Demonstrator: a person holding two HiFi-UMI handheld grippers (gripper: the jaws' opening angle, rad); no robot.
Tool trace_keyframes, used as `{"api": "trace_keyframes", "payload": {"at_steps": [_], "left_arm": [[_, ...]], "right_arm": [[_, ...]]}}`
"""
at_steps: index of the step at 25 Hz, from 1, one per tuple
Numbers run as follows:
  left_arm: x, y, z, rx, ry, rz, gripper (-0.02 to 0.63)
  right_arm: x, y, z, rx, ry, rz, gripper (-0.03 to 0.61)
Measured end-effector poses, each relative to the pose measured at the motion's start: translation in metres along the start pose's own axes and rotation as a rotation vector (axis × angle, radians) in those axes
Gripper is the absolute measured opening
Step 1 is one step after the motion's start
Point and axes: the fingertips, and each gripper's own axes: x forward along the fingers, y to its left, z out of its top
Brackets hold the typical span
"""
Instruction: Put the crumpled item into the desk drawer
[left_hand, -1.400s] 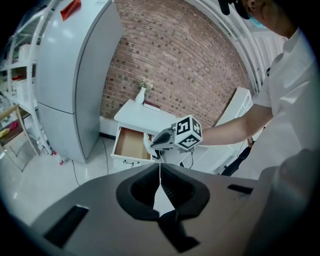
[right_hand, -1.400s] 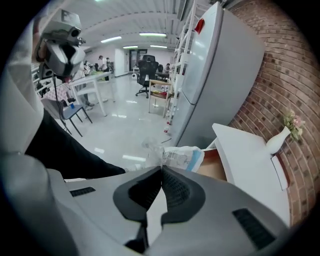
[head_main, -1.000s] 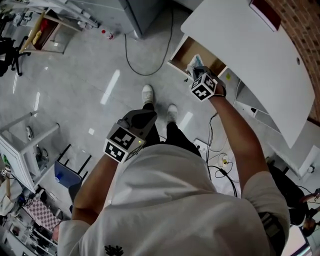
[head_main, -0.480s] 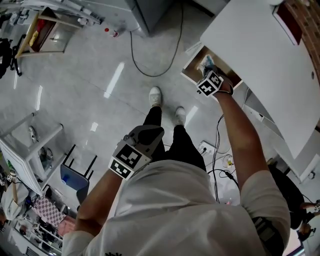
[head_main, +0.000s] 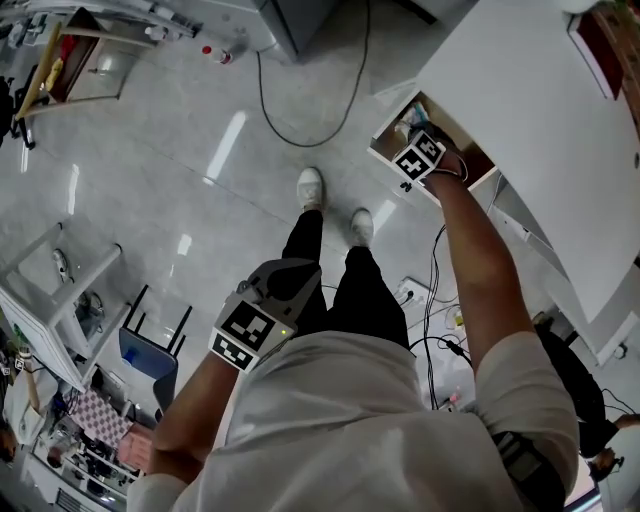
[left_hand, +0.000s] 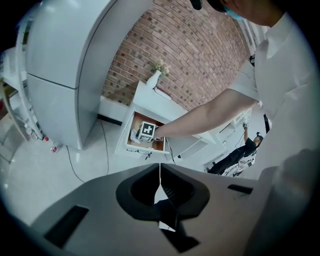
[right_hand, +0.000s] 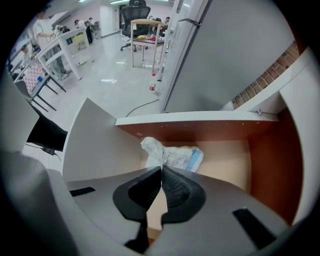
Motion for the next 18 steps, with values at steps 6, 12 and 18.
{"api": "trace_keyframes", "payload": {"at_steps": [6, 12, 18], "left_arm": [[-0.004, 0.006, -0.012, -0.018, -0.003, 0.007, 0.025], [-0.001, -0.003, -0.017, -0.015, 0.001, 0.0, 0.025], [-0.001, -0.009, -0.012, -0.006, -0.004, 0.002, 0.025]], "right_arm": [[0.009, 0.009, 0.007, 0.028, -0.015, 0.021, 0.029], [0.006, 0.013, 0.006, 0.054, -0.035, 0.047, 0.053], [-0.011, 0.012, 0.008, 0.091, -0.08, 0.079, 0.071]]}}
